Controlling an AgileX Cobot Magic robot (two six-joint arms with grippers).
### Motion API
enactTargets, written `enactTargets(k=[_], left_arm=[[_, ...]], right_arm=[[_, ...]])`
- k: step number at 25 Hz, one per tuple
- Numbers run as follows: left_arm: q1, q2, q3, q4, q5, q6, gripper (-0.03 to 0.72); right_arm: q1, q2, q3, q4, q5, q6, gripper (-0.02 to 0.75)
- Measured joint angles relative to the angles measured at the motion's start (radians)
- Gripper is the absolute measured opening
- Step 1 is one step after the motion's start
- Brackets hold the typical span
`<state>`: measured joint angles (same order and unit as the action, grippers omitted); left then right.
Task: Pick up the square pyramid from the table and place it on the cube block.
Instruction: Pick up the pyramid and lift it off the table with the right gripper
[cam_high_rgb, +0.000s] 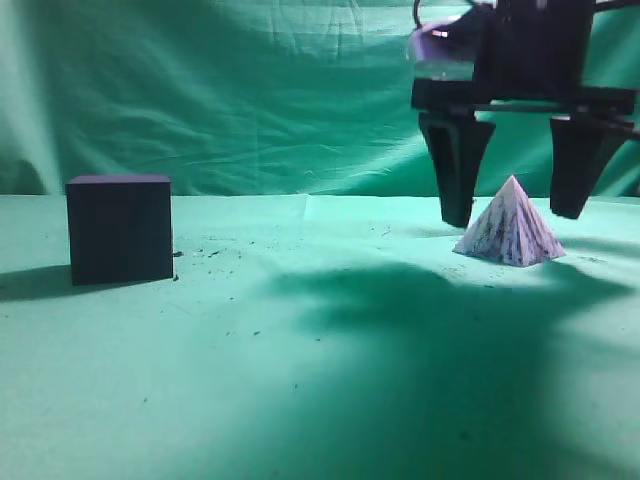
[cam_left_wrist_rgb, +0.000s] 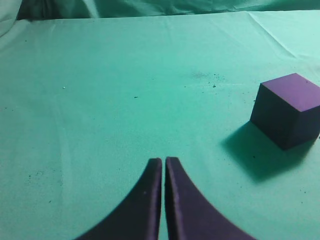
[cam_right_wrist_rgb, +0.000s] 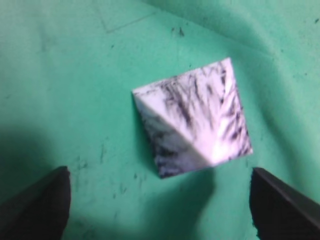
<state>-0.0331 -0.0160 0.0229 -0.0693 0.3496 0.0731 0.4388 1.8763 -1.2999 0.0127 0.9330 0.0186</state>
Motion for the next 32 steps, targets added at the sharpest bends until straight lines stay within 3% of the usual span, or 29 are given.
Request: enactTargets(k=[13, 18, 20, 32], left_arm=[[0.000, 0.000, 0.000, 0.000, 0.000, 0.000, 0.000], [0.000, 0.000, 0.000, 0.000, 0.000, 0.000, 0.000], [0.000, 0.000, 0.000, 0.000, 0.000, 0.000, 0.000], [0.000, 0.000, 0.000, 0.000, 0.000, 0.000, 0.000]], right_arm=[[-0.018, 0.111, -0.044, -0.065, -0.046, 0.028, 0.645], [-0.039, 0.111, -0.046, -0.066, -0.054, 0.028, 0.411], [-0.041, 0.110, -0.048, -0.066, -0.045, 0.028, 0.361], [-0.041, 0.078, -0.053, -0.066, -0.025, 0.028, 0.377]])
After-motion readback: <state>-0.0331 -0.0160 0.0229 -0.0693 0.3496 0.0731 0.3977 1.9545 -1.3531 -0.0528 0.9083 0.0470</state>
